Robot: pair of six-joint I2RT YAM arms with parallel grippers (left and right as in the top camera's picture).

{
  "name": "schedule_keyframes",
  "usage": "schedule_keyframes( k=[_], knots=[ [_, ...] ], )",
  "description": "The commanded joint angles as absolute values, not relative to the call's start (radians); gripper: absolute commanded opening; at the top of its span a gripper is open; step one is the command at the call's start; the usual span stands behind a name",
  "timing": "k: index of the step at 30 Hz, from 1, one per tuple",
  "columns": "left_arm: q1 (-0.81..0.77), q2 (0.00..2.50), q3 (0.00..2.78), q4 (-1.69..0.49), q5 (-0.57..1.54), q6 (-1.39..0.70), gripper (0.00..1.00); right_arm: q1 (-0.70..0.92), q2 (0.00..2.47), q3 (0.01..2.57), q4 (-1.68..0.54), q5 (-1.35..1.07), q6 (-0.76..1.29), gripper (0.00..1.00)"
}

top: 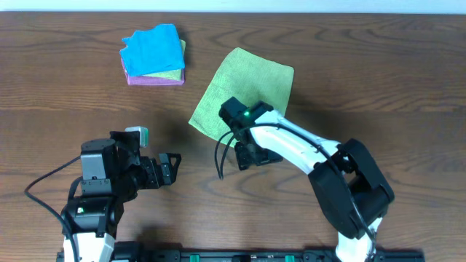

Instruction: Fold the cloth

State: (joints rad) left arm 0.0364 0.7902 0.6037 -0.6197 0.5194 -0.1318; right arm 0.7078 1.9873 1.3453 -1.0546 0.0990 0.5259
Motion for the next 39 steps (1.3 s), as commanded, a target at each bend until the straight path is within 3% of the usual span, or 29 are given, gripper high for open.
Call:
schedule_keyframes(
  k=[1, 14, 20, 29, 32, 39],
  knots=[
    [0.032, 0.79, 0.632, -0.616, 0.514, -0.136, 0.95, 0.728, 1.956, 1.338, -1.059, 0.245, 0.533, 0.68],
    [0.032, 0.79, 0.632, -0.616, 0.517, -0.14, 0.95, 0.725, 1.956, 1.266, -1.003, 0.323, 0.522, 0.59],
    [0.032, 0.79, 0.632, -0.616, 0.517, -0.159, 0.95, 0.725, 1.956, 1.221, -0.98, 0.369, 0.522, 0.46],
    [0.032, 0.79, 0.632, -0.616, 0.517, -0.159, 0.95, 0.727, 1.911, 1.223, -1.056, 0.596, 0.523, 0.07],
    [0.032, 0.79, 0.632, -0.615, 0.517, -0.159, 0.95, 0.727, 1.855, 1.223, -1.108, 0.727, 0.523, 0.01],
    [0.032, 0.79, 0.632, -0.597, 0.517, -0.159, 0.95, 0.728, 1.712, 1.223, -1.094, 0.809, 0.417, 0.01]
  ],
)
